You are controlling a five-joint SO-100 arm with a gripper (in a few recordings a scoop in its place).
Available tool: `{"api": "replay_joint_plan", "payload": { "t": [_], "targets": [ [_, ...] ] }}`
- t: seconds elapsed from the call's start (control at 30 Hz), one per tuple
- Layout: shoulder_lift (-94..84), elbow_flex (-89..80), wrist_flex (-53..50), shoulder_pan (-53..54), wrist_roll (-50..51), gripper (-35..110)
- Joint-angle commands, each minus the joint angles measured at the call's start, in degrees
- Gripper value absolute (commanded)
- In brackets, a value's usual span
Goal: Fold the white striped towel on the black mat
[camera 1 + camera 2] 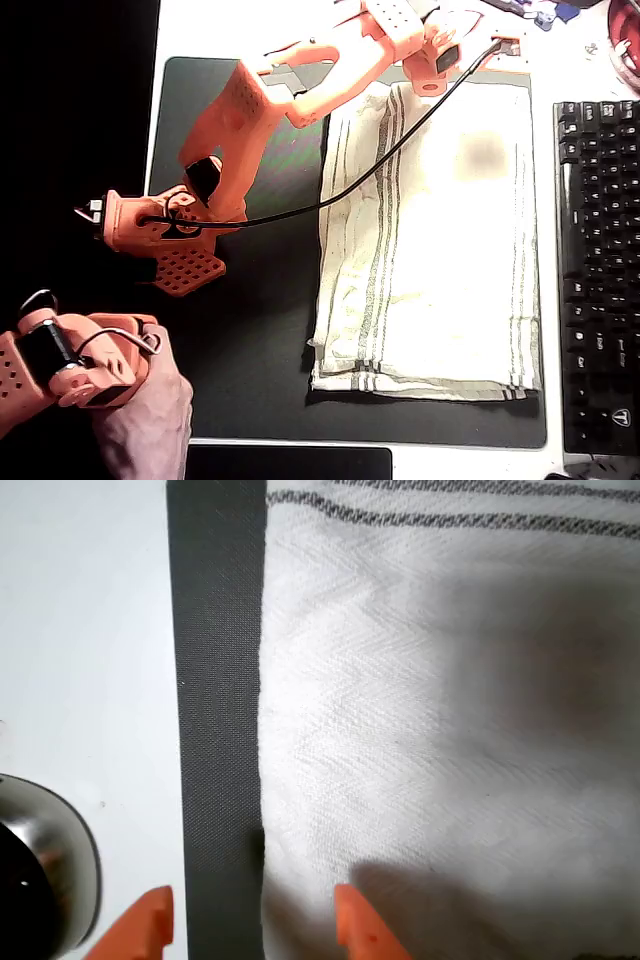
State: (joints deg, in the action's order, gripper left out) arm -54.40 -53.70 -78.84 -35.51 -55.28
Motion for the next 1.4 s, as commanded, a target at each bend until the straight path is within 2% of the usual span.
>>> {"api": "replay_joint_plan", "payload": {
  "t": [0.0,0.47,0.8,1.37],
  "targets": [
    [0.18,1.76,-1.14,-0.26,-0.70,21],
    [4.92,-1.32,0.35,0.09,-3.96,19],
    [6.59,-2.64,-1.14,1.41,-8.09,0],
    [-4.48,-1.85,-6.15,1.23,-8.61,0]
  ]
}}
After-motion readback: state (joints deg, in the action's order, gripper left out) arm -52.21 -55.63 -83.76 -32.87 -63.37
